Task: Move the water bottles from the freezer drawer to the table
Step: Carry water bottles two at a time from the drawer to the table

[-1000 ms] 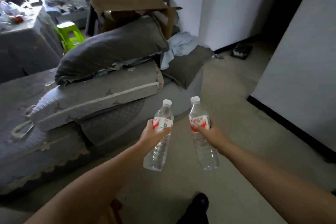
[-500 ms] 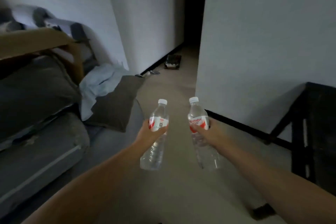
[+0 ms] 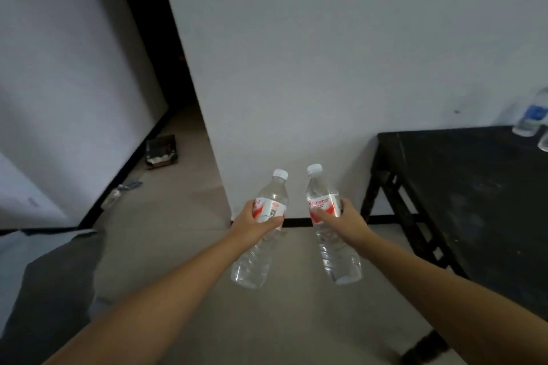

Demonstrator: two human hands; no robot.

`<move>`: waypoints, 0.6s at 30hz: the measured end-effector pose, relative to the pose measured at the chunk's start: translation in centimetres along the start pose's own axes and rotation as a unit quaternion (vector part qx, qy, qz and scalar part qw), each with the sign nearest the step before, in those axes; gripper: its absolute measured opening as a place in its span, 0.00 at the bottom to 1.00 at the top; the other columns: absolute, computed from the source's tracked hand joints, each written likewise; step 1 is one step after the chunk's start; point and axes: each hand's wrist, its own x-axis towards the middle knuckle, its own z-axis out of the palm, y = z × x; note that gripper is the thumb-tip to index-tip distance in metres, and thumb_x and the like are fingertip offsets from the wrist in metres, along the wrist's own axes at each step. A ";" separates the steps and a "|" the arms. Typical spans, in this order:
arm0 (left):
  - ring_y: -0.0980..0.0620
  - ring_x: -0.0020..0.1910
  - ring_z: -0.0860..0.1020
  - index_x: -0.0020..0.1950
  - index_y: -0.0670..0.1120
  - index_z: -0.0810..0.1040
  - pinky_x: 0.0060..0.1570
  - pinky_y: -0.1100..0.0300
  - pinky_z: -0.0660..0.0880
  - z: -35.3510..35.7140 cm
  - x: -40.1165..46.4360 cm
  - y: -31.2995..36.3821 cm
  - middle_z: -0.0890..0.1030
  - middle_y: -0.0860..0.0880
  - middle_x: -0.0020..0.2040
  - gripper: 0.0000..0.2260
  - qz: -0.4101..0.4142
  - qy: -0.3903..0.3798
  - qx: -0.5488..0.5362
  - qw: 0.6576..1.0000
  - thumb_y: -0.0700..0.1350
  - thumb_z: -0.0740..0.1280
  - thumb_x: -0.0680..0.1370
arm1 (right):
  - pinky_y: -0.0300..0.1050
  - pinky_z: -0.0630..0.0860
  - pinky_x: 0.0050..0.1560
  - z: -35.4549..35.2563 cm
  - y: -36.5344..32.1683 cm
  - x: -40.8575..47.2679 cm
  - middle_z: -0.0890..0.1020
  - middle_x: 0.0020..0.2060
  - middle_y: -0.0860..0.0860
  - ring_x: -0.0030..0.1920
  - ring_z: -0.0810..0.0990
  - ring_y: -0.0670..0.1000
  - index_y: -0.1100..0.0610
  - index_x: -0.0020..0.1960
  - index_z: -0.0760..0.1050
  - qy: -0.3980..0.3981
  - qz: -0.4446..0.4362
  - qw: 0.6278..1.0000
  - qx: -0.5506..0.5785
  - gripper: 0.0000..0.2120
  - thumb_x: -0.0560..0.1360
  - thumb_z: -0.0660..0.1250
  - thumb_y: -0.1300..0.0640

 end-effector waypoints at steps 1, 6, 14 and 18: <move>0.50 0.51 0.80 0.63 0.50 0.68 0.49 0.55 0.78 0.0 2.2 1.1 0.79 0.49 0.55 0.27 0.011 -0.014 0.006 1.000 0.52 0.76 0.69 | 0.44 0.77 0.49 -0.4 -0.4 1.2 0.78 0.51 0.50 0.50 0.81 0.51 0.53 0.60 0.67 0.011 0.002 1.000 0.012 0.24 0.71 0.73 0.46; 0.49 0.52 0.79 0.66 0.49 0.67 0.44 0.59 0.76 2.6 10.0 4.9 0.78 0.49 0.57 0.28 0.046 -0.081 0.051 0.994 0.53 0.74 0.71 | 0.46 0.79 0.51 -3.0 0.0 5.2 0.80 0.54 0.52 0.50 0.82 0.50 0.55 0.66 0.67 0.093 0.030 0.994 0.052 0.30 0.70 0.73 0.44; 0.49 0.53 0.78 0.68 0.48 0.67 0.43 0.61 0.76 13.5 19.4 9.2 0.77 0.49 0.58 0.29 0.056 -0.194 0.090 0.975 0.53 0.74 0.71 | 0.40 0.76 0.44 -11.4 3.0 11.7 0.79 0.51 0.49 0.49 0.80 0.48 0.55 0.65 0.66 0.192 0.102 0.975 0.047 0.29 0.71 0.72 0.45; 0.47 0.58 0.77 0.68 0.48 0.66 0.59 0.51 0.76 20.7 25.3 13.8 0.77 0.48 0.61 0.31 0.083 -0.230 0.114 0.963 0.55 0.74 0.70 | 0.39 0.75 0.40 -18.6 4.7 16.5 0.79 0.50 0.49 0.48 0.80 0.47 0.54 0.64 0.65 0.235 0.121 0.962 0.071 0.27 0.71 0.71 0.44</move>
